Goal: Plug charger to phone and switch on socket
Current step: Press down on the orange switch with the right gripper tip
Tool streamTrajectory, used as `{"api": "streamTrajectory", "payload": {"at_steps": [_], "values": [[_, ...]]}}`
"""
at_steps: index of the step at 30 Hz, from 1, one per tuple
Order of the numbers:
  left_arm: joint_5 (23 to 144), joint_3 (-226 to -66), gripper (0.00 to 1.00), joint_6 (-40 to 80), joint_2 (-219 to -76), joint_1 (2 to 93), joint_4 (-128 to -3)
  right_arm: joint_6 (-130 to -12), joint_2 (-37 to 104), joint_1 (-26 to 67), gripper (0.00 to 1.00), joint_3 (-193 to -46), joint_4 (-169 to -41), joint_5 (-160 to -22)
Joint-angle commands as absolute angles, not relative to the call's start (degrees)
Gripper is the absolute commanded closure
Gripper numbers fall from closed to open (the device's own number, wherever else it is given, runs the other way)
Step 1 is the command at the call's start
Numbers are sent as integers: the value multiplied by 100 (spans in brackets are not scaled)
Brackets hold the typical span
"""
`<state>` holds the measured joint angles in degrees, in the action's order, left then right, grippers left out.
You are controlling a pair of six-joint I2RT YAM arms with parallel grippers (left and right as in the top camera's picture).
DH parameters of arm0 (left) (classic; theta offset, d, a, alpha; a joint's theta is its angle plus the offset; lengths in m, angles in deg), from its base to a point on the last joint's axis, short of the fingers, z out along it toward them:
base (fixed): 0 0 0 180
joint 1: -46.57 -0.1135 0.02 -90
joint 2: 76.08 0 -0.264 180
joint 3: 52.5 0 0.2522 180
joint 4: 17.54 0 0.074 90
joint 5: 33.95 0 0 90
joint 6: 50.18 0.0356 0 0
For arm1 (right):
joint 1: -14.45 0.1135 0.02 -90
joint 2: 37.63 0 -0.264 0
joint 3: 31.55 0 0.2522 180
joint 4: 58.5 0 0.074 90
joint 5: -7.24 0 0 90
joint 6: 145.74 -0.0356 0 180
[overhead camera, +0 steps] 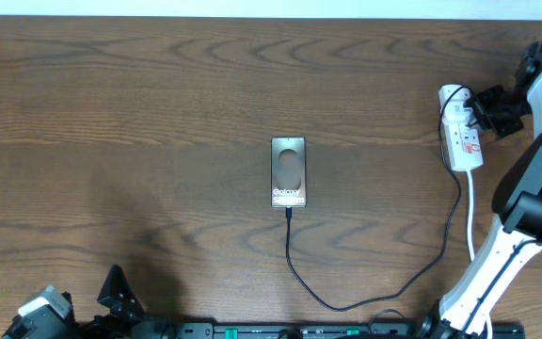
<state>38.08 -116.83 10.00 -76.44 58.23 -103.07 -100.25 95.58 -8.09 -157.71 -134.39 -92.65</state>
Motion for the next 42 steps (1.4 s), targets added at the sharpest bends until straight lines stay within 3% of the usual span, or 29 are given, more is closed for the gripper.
{"api": "streamTrajectory", "payload": {"at_steps": [1,28,42], "values": [[3733,-11760,3,991,-7624,5799,-10302,-9979,9320,-862,99,-15823,-13437,-9392],[3733,-11760,2,991,-7624,5799,-10302,-9979,9842,-403,99,-15834,-13426,-9073],[3733,-11760,3,991,-7624,5801,-10302,-9828,9846,-650,99,-15834,-13455,-9409]]}}
